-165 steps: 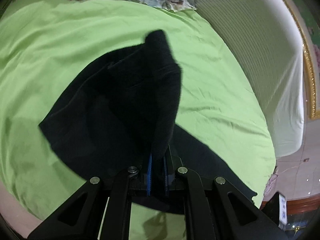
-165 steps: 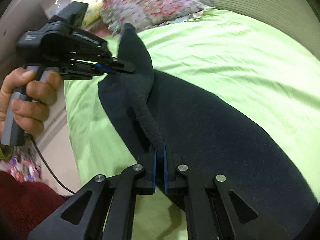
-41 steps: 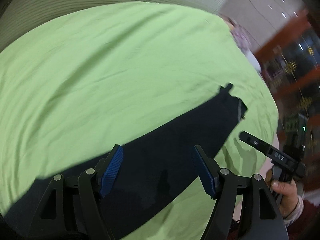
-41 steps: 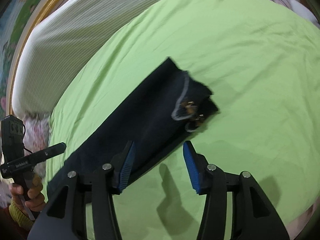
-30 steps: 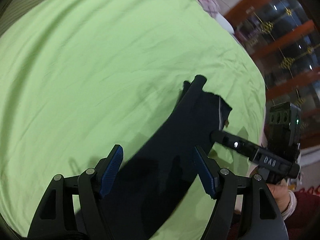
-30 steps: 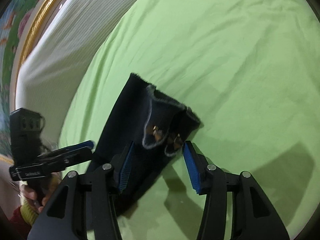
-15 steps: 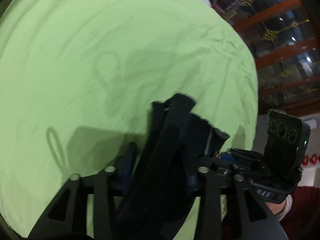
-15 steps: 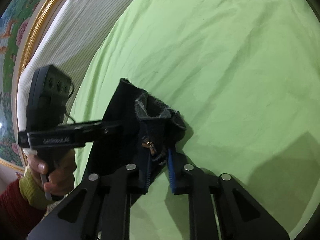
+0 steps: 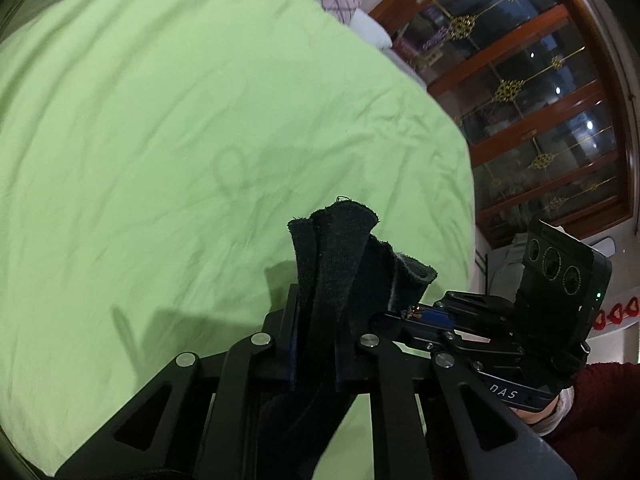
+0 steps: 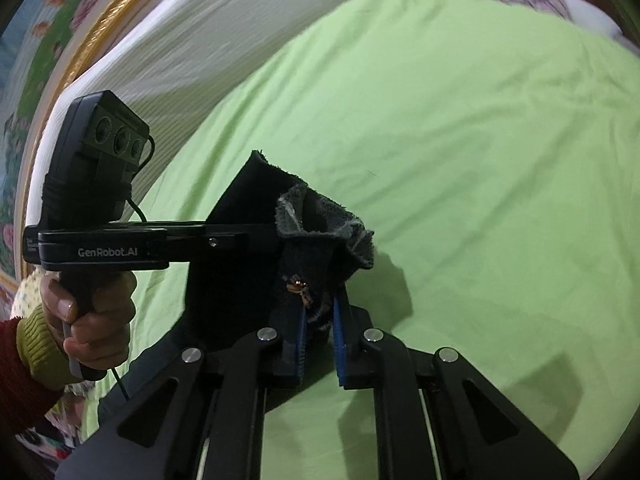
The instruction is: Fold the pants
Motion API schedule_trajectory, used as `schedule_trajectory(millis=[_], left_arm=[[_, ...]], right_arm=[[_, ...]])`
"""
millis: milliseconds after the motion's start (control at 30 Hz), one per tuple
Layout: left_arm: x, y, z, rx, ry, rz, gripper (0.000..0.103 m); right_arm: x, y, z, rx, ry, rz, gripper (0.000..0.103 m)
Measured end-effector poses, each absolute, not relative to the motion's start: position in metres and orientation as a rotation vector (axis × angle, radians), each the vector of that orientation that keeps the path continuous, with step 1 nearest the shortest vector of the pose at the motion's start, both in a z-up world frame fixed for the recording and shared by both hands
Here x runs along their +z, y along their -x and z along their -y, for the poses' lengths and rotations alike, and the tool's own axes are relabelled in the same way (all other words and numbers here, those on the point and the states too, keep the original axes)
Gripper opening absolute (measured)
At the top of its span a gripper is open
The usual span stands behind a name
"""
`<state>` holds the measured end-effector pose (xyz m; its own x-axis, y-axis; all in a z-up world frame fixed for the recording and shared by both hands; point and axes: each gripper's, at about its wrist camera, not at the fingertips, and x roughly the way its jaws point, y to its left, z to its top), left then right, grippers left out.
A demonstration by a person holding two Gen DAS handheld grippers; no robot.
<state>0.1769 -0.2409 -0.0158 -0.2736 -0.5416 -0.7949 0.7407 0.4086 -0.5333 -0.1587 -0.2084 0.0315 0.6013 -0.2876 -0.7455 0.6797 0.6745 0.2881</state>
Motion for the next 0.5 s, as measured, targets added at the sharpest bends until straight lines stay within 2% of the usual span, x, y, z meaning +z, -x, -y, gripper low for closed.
schedule_trajectory(millis=[267,500], left_arm=[[0.022,-0.168,0.187,-1.251,-0.084,-1.293,0.01],[0.043,-0.152,0.127,-1.216,-0.027,-1.247,0.01]], right_arm=[[0.062,0.138,0.162,-0.433,-0.525,-0.683,0.012],[0.061,0.112,0.124,-0.314,-0.485,-0.715,0.012]])
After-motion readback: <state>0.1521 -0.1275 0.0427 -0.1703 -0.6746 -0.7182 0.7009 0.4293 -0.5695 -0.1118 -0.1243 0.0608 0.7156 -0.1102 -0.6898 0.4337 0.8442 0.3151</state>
